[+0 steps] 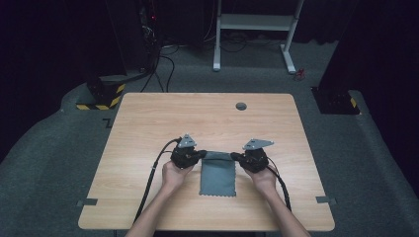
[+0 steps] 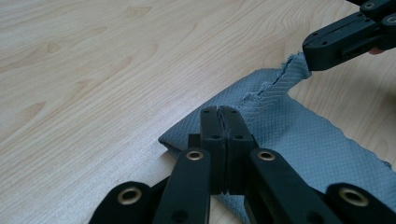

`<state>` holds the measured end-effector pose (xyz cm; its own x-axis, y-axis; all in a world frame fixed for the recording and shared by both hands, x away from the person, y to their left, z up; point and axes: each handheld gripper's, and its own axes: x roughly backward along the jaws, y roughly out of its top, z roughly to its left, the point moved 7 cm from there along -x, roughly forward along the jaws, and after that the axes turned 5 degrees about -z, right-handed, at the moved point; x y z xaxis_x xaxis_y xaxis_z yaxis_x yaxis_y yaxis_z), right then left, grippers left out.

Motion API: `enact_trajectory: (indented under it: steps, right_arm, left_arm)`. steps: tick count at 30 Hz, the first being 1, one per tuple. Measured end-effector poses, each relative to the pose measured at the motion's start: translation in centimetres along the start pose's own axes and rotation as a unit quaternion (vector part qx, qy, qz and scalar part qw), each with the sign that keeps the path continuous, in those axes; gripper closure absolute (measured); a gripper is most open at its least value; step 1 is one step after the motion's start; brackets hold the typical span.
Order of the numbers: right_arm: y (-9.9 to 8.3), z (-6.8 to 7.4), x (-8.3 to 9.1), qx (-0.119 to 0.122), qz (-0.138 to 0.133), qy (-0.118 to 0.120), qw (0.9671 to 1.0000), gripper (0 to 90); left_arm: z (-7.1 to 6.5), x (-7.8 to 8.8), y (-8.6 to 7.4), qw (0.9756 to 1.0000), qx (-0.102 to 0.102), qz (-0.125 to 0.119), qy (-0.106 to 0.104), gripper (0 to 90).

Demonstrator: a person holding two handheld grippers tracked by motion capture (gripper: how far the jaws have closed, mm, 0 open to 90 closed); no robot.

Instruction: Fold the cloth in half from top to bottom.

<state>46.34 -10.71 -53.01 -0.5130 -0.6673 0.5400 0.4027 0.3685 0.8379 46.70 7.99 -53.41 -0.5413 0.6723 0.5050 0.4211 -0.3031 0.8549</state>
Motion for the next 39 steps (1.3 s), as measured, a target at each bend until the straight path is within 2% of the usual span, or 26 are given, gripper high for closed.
enact_trajectory:
  steps: [2,14,21,39]
  right_arm:
    - [-0.1,0.1,0.1,0.001,-0.001,0.001,1.0000,89.4]
    - [-0.6,0.5,0.4,-0.002,-0.005,0.009,0.9999,89.4]
    - [-0.6,1.0,0.7,0.003,-0.009,0.015,0.9998,89.3]
    - [-1.9,2.0,1.8,0.008,-0.012,0.027,0.9995,89.3]
  left_arm:
    - [-0.1,0.0,-0.1,1.0000,0.007,-0.001,-0.002,89.2]
    - [-0.6,0.3,-0.5,1.0000,0.000,0.004,-0.009,89.2]
    - [-0.7,0.4,-0.9,0.9998,0.011,0.001,-0.014,89.2]
    - [-2.4,1.6,-1.8,0.9996,0.002,0.000,-0.029,89.1]
